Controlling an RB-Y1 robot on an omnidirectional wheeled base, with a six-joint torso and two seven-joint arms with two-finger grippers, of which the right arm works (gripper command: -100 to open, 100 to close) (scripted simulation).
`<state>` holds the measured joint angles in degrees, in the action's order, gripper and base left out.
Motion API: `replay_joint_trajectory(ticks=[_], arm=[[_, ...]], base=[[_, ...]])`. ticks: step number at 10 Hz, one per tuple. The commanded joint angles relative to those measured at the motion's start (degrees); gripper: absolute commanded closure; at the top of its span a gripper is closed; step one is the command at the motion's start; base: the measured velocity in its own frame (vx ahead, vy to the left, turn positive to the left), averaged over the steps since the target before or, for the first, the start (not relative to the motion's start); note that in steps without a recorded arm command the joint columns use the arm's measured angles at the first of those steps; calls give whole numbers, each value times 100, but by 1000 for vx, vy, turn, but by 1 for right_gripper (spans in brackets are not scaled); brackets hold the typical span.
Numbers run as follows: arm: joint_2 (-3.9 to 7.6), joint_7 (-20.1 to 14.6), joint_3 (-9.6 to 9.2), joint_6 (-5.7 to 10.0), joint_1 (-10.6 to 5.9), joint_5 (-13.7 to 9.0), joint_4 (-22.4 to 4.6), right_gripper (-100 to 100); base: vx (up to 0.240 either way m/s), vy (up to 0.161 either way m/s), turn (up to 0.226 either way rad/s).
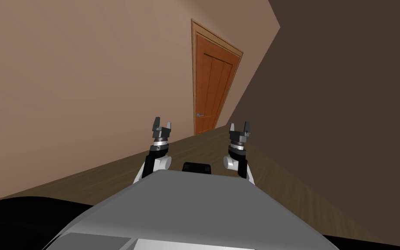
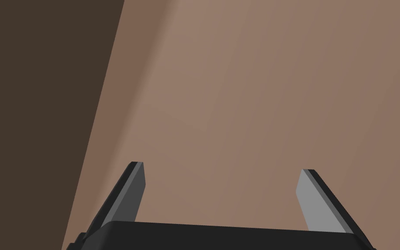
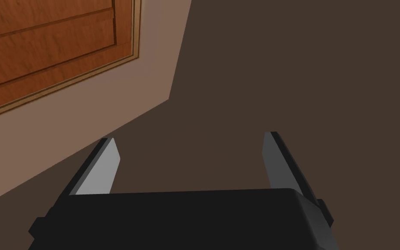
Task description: Pull the door open
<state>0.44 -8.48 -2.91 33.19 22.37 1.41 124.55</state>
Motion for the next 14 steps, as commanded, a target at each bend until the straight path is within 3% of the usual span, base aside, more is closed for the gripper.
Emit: replay_joint_trajectory(ticks=[1,14], arm=[[45,11,-5,43,-37,-20,-202,-100],[401,81,105,341,-663,-241,-2160,-100]], base=[[82,-2,110],[87,-9,107]])
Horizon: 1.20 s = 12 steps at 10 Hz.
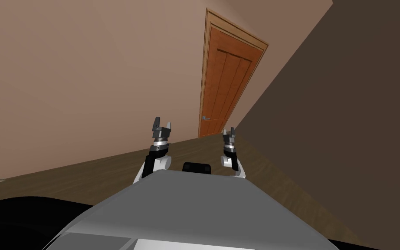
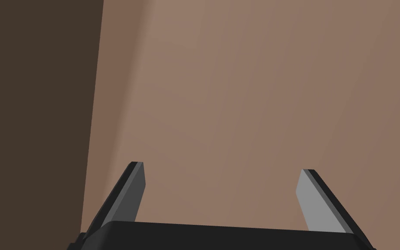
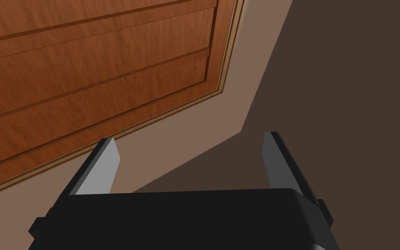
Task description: Pull the door open
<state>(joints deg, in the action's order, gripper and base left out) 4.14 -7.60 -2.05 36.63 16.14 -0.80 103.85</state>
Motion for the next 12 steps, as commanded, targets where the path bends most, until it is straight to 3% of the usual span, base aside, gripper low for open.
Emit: replay_joint_trajectory(ticks=[1,3,8,10,12], arm=[[59,0,29,26,-101,-41,-280,-100],[85,7,40,54,-161,-63,-469,-100],[212,42,94,201,-469,-171,-1430,-100],[237,49,105,230,-531,-193,-1625,-100],[282,63,127,289,-656,-237,-2014,-100]], base=[[86,-23,146],[81,-21,89],[89,-18,130],[81,-27,97],[55,-21,113]])
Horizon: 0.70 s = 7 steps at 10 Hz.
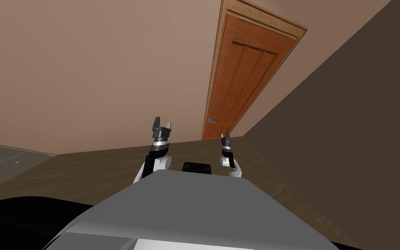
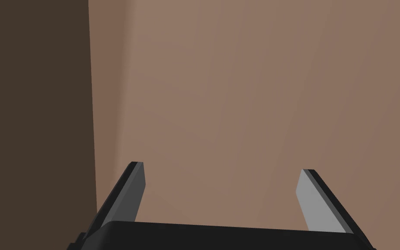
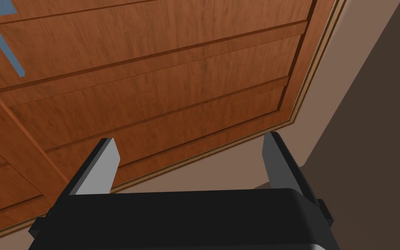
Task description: Pull the door open
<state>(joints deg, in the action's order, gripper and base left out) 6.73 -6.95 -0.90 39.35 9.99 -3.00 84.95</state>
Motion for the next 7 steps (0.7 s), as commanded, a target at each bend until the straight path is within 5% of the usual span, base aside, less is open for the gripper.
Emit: replay_joint_trajectory(ticks=[1,7], arm=[[45,5,22,46,-103,-39,-286,-100],[148,39,76,192,-409,-147,-1277,-100]], base=[[75,-29,167],[79,-31,114]])
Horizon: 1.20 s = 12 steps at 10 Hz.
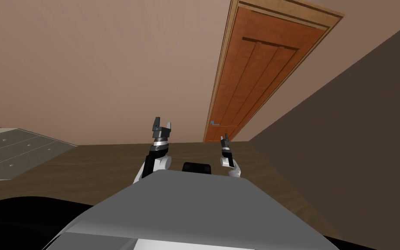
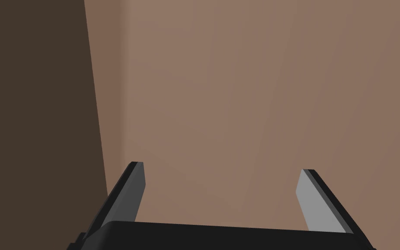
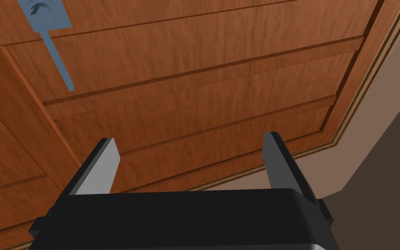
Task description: Pull the door open
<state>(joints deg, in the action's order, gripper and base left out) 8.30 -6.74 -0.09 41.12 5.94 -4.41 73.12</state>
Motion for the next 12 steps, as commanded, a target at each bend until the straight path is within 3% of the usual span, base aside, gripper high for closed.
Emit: replay_joint_trajectory(ticks=[1,3,4,10,12], arm=[[9,25,6,44,-64,-28,-283,-100],[45,38,27,99,-181,-69,-641,-100],[45,38,27,99,-181,-69,-647,-100],[138,75,84,255,-507,-184,-1653,-100],[152,80,93,279,-559,-203,-1830,-100]], base=[[95,-40,159],[96,-38,133],[49,-30,36],[75,-44,117],[52,-21,48]])
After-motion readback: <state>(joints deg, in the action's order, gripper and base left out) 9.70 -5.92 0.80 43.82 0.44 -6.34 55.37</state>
